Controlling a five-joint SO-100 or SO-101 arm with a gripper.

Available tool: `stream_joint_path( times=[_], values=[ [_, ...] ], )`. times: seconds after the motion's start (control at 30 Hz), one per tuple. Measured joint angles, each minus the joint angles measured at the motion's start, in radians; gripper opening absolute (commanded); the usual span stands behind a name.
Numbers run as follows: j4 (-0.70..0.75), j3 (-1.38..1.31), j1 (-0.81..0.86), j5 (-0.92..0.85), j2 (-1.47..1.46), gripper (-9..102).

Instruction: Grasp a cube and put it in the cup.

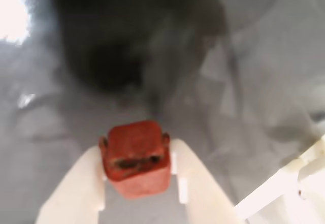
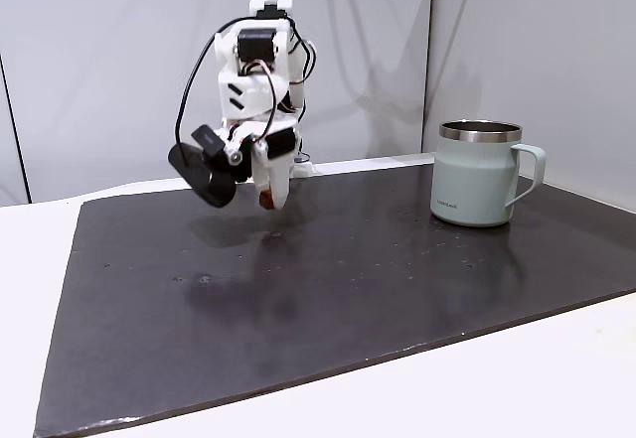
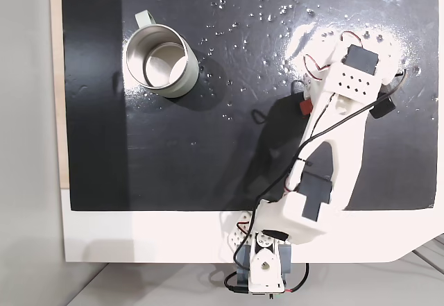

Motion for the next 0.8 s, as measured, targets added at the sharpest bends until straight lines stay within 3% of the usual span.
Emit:
stream_joint_path(
  times=[0.27,0.8],
  values=[
    [0.144,-0.133,-0.055,0.072,0.153,5],
    [0.170,-0.219,-0.100,0.123,0.394,4]
  ],
)
